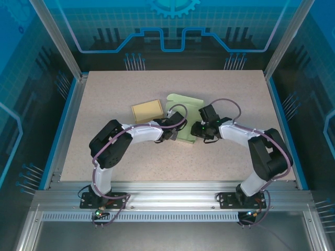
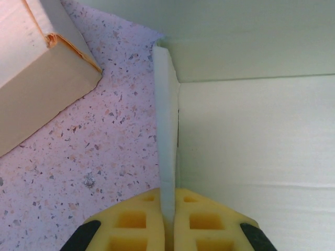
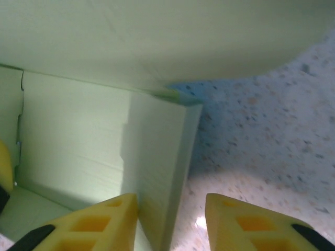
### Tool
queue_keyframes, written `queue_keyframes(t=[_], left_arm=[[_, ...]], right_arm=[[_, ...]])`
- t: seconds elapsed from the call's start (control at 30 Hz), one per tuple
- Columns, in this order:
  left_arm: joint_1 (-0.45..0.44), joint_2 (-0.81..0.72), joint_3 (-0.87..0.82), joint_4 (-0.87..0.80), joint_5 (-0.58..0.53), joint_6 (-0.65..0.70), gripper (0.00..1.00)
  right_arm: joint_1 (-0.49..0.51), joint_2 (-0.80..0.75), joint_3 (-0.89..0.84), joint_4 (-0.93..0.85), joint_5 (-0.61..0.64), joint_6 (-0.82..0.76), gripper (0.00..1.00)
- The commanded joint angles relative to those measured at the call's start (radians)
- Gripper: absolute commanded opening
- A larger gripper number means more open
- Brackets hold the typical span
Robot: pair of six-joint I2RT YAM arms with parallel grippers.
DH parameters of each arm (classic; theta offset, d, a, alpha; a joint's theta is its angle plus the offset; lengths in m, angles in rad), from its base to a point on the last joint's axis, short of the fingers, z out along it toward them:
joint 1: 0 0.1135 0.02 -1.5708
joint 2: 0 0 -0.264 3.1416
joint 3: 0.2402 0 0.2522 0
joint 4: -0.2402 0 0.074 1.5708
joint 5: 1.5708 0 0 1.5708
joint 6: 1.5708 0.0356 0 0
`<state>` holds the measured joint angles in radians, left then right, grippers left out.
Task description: Fold the paper box
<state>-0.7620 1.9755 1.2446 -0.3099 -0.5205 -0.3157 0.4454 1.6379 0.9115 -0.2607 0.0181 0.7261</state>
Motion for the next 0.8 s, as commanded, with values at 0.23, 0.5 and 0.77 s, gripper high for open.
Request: queue_keyframes(t=[0.23,0.5,0.77], left_arm=[[-0.01,0.017,0.002,-0.099,-0.025,0.0,0.01],[-0.01,0.013,0.0,-0.103,-0.034,0.003,0.01],[-0.009,0.007,0.009,-0.111,-0.049,0.006,0.01]], right_arm=[[0.083,0.16,0.17,-0.175,0.29,-0.04,0.18],[0.103,0.261,0.254,-0.327,0.442,-0.037,0.23],[0.154,0.409,0.382,-0.491,0.541,-0.033,0.06]])
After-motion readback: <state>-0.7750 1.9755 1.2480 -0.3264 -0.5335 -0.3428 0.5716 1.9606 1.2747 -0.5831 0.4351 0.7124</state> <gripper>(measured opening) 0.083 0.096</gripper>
